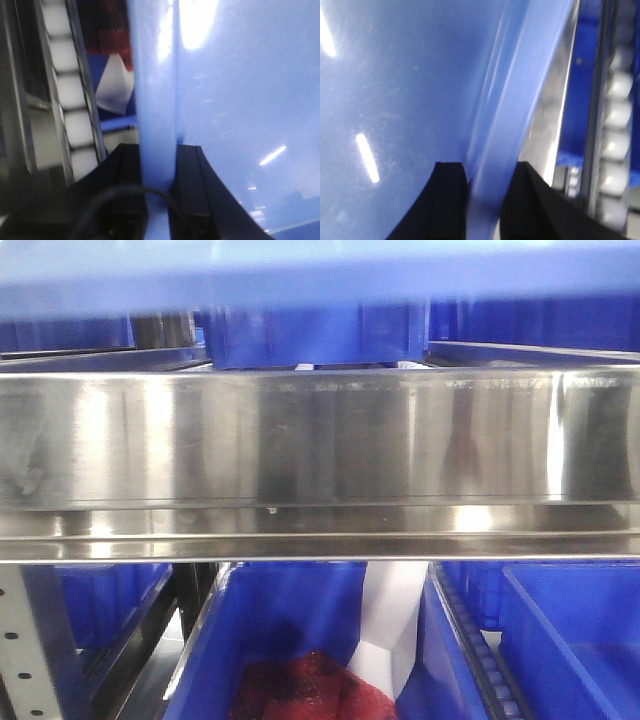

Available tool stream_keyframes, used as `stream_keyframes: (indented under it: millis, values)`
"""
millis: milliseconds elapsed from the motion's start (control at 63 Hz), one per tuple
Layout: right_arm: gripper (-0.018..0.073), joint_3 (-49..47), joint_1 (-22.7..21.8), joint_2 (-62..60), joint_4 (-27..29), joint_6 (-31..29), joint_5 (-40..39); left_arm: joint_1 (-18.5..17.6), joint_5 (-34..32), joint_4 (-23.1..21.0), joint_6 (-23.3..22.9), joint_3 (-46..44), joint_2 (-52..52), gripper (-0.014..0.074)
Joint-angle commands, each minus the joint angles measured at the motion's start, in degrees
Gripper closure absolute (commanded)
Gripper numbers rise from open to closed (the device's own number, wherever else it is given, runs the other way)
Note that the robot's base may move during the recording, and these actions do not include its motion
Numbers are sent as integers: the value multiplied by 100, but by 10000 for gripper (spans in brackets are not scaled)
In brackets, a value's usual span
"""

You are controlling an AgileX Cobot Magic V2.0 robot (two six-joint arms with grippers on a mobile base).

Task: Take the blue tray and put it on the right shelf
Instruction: 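Drive up to the metal shelf rack, tray raised above the shelf, then lower the tray onto the upper shelf and open both grippers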

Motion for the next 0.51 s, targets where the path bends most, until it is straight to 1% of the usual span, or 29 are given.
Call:
stream_keyframes:
  millis: [0,111,254,349,492]
  values:
    - [503,-631,-5,207,-64,-305,-547,143,91,2,185,-498,63,645]
    - [503,-1176,-5,675,-147,-307,-547,375,-160,-9,274,-743,330,645]
    - [503,-1581,-5,1365,-529,-307,-603,616,-405,-30,302,-797,721,645]
    - [503,-1664,-18,1767,-694,-307,-643,670,-645,-36,324,-797,975,645]
    - [503,-1664,-199,2237,-701,-238,-635,670,-963,-44,376,-797,1294,645]
